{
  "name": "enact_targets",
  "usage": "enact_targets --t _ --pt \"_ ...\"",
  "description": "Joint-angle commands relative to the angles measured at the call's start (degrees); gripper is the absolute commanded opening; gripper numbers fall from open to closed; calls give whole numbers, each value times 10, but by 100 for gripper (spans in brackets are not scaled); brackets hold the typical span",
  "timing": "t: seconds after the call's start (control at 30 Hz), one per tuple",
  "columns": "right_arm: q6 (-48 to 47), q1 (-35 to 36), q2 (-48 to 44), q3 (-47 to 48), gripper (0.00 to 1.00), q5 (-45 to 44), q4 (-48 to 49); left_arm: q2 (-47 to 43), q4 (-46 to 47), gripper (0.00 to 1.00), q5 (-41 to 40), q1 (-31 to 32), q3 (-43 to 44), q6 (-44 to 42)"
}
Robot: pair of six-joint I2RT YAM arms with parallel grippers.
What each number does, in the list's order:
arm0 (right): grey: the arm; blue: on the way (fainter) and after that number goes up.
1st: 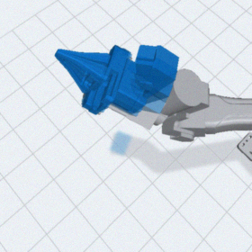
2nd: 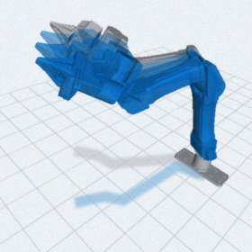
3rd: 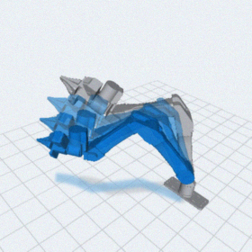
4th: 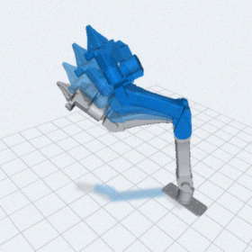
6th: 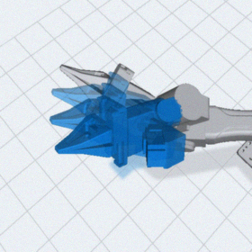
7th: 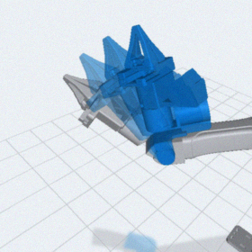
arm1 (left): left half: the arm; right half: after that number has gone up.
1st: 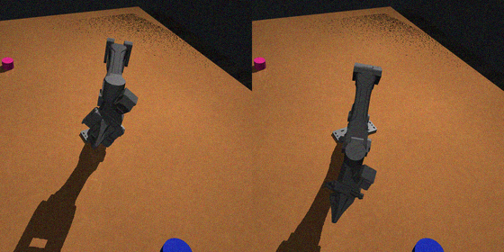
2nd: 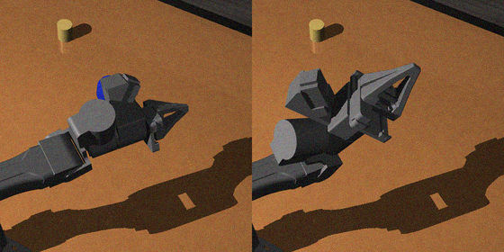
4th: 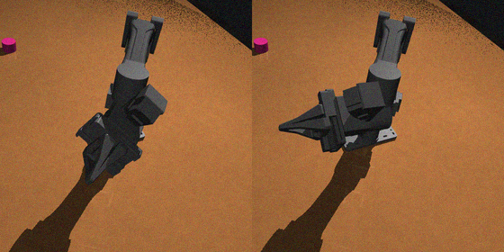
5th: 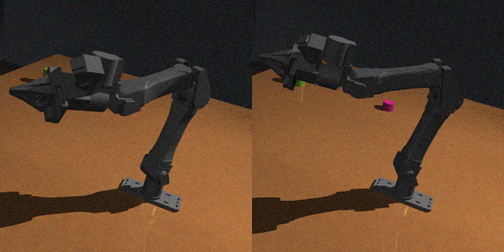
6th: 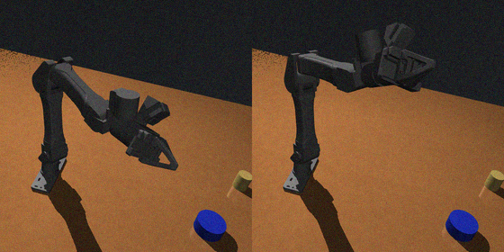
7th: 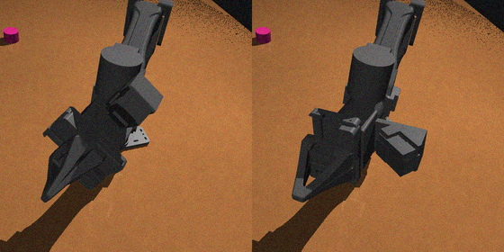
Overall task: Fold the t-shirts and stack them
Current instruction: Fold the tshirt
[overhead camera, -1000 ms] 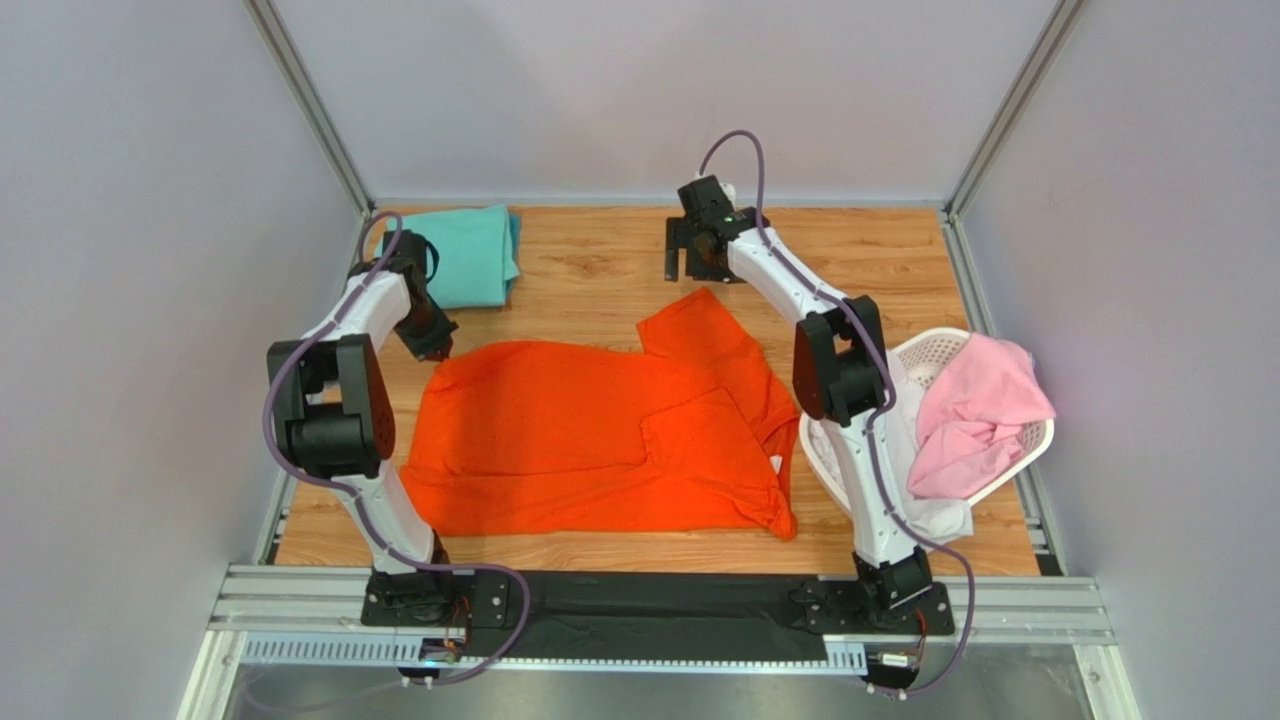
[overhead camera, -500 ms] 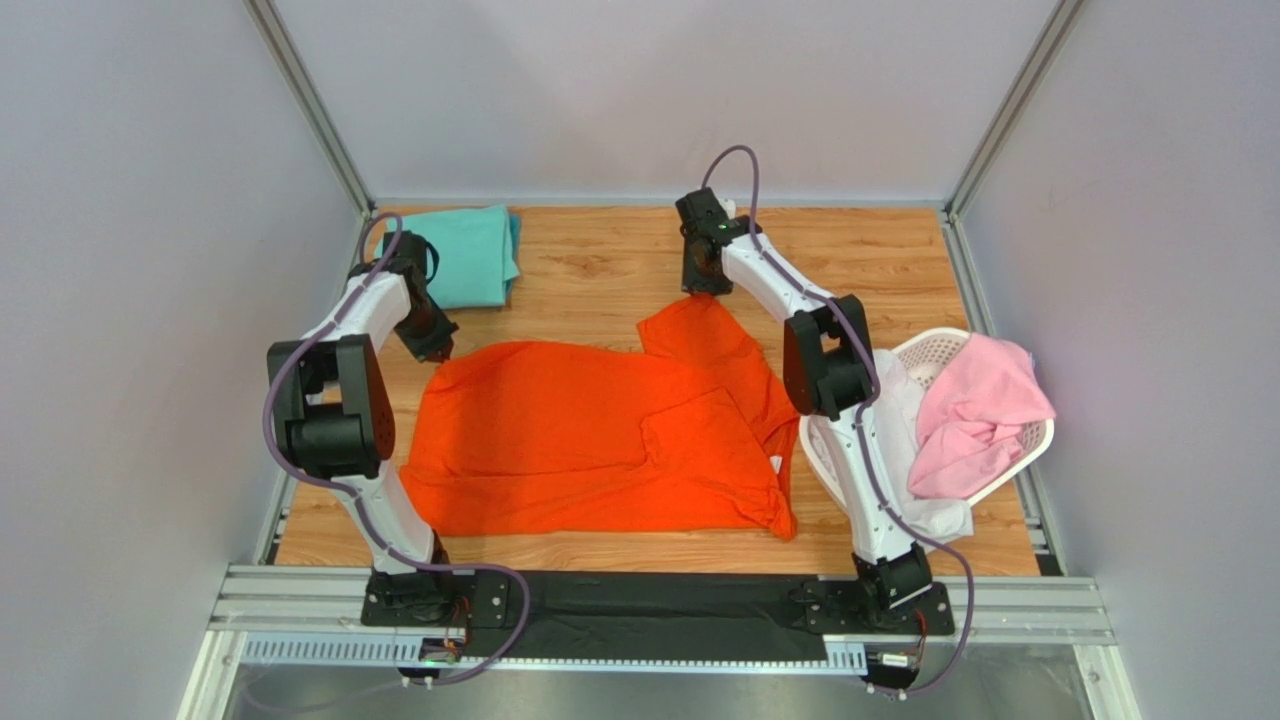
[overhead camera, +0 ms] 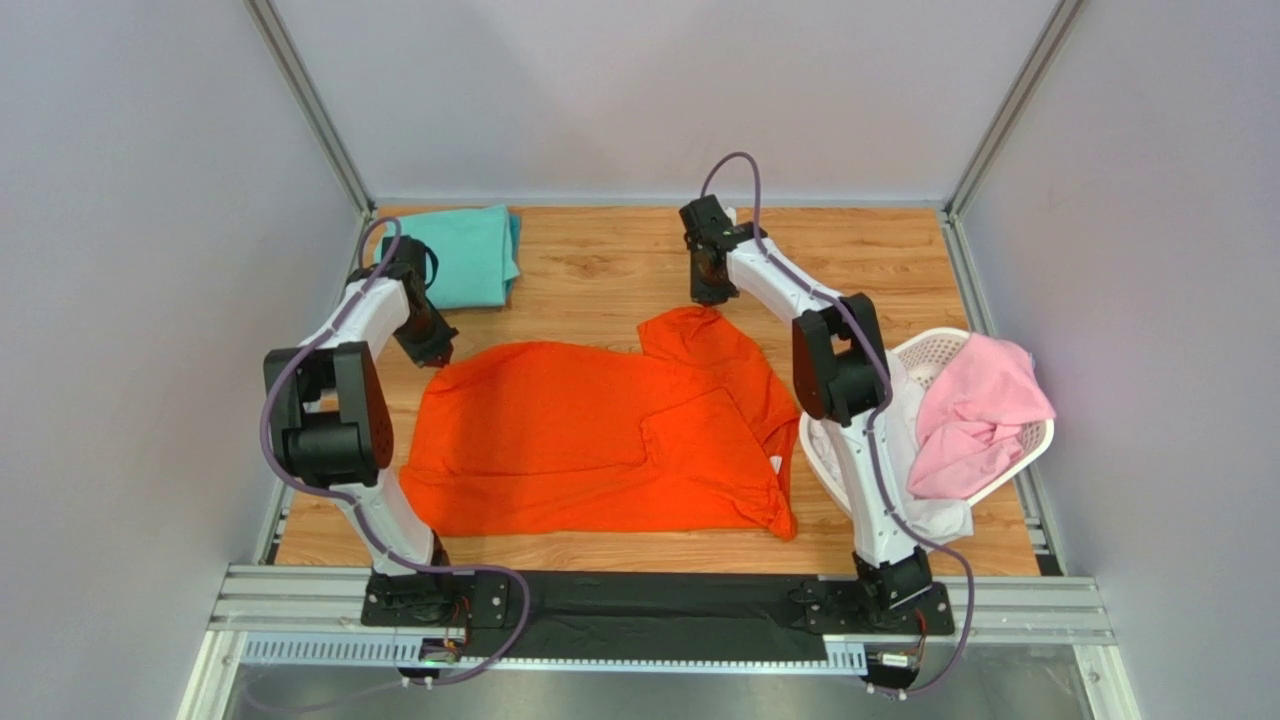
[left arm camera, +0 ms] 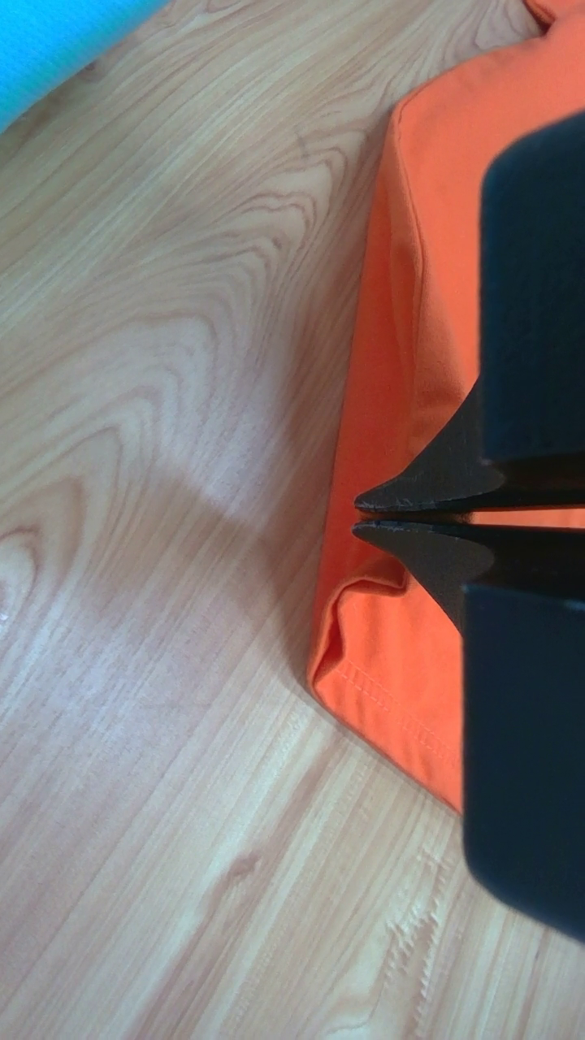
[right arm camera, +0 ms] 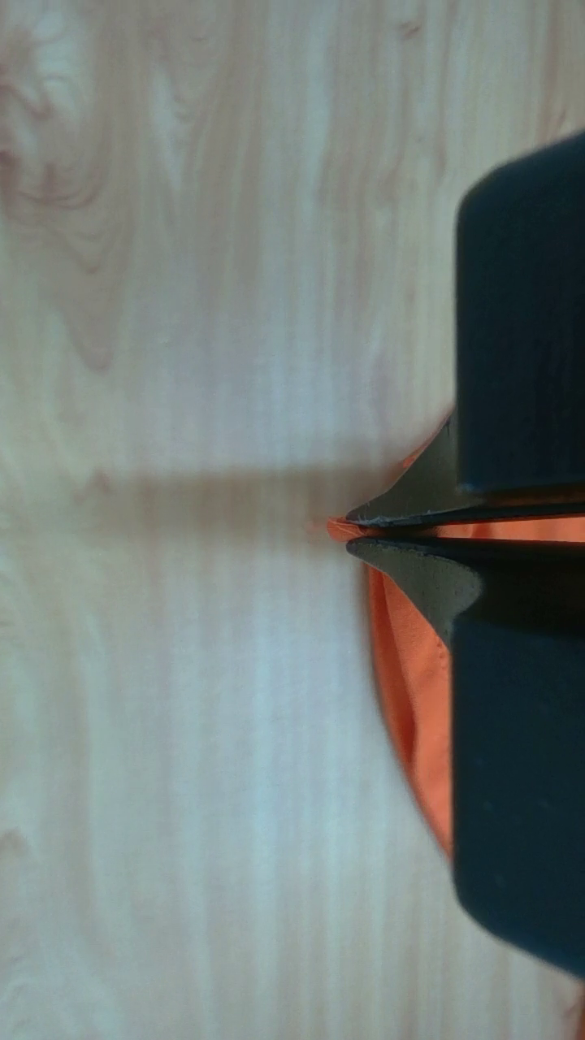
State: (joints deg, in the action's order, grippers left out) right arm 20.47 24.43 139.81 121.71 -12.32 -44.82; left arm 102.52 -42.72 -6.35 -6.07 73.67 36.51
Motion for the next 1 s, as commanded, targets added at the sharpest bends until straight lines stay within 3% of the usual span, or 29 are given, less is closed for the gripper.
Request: enact_targets --t 0.0,0.3,0.53,0.97 --pt "-36 19 -106 -66 0 -2 29 -43 4 0 6 0 -12 -5" --pt "-21 50 -318 -318 0 -8 79 -107 24 0 7 0 -74 -2" --pt "-13 80 -462 -459 0 -12 78 -163 44 0 0 0 -135 8" --pt "-22 98 -663 -626 0 34 28 -223 19 0 -84 -3 -179 27"
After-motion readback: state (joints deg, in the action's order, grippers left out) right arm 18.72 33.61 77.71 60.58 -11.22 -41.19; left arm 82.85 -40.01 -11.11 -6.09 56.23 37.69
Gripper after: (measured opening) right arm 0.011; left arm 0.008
